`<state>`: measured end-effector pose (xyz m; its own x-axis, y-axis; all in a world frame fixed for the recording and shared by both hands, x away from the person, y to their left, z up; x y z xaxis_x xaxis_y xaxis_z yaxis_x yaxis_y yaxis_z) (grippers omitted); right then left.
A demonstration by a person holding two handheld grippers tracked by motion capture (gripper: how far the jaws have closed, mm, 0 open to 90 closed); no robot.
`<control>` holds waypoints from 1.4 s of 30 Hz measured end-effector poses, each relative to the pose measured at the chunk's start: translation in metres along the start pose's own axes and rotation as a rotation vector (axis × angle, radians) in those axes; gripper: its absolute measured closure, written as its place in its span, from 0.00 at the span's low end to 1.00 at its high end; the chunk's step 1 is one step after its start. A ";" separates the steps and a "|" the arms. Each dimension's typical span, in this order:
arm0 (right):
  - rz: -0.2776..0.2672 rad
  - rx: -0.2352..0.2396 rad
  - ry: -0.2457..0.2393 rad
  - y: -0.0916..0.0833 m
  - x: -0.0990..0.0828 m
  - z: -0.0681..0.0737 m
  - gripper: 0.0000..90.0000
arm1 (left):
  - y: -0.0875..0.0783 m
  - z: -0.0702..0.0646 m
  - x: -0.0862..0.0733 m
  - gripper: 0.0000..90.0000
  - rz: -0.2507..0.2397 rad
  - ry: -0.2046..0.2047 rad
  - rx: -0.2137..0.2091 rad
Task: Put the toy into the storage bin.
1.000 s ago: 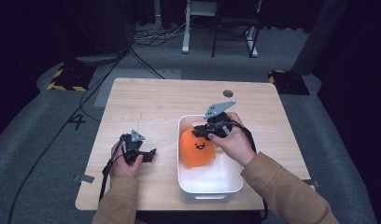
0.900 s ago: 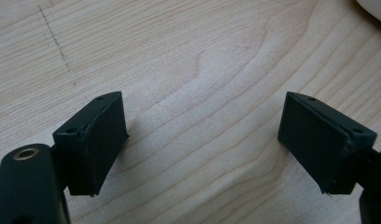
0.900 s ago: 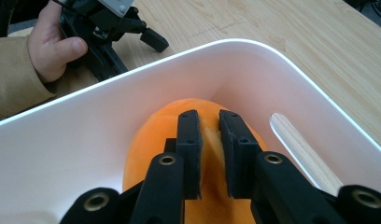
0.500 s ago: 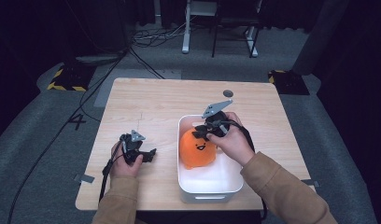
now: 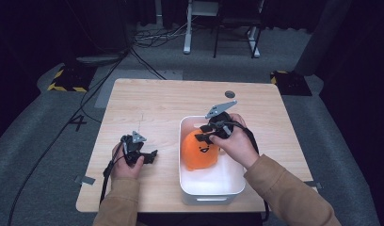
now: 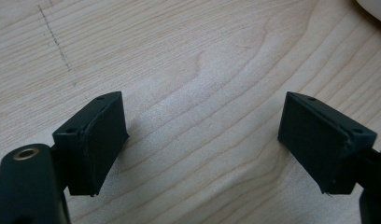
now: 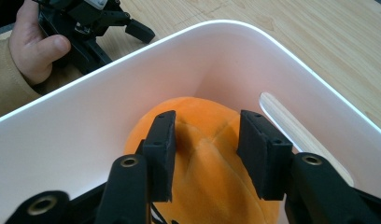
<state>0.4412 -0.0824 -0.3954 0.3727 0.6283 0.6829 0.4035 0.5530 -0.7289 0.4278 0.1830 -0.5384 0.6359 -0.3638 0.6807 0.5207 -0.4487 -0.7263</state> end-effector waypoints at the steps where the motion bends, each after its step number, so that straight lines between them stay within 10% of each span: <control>1: -0.002 0.002 0.001 -0.001 0.000 0.000 0.63 | 0.000 0.000 0.000 0.17 0.002 0.002 0.000; 23: -0.150 -0.006 0.052 -0.033 0.004 -0.018 0.52 | 0.000 0.000 0.000 0.17 -0.005 -0.001 -0.002; 42: -0.241 -0.120 0.090 -0.093 -0.023 -0.060 0.41 | 0.001 0.000 0.000 0.17 -0.002 -0.004 -0.010</control>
<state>0.4457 -0.1806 -0.3405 0.3245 0.4319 0.8415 0.5837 0.6086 -0.5375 0.4283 0.1824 -0.5388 0.6373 -0.3593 0.6817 0.5165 -0.4574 -0.7239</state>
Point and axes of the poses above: each handheld gripper's, and its own axes: y roughly forward along the jaws, x roughly out of its top, z roughly to its left, the point moved 5 cm from there along y, roughly forward along the jaws, and after that the axes turned 6 degrees about -x, right-handed, at the moved point
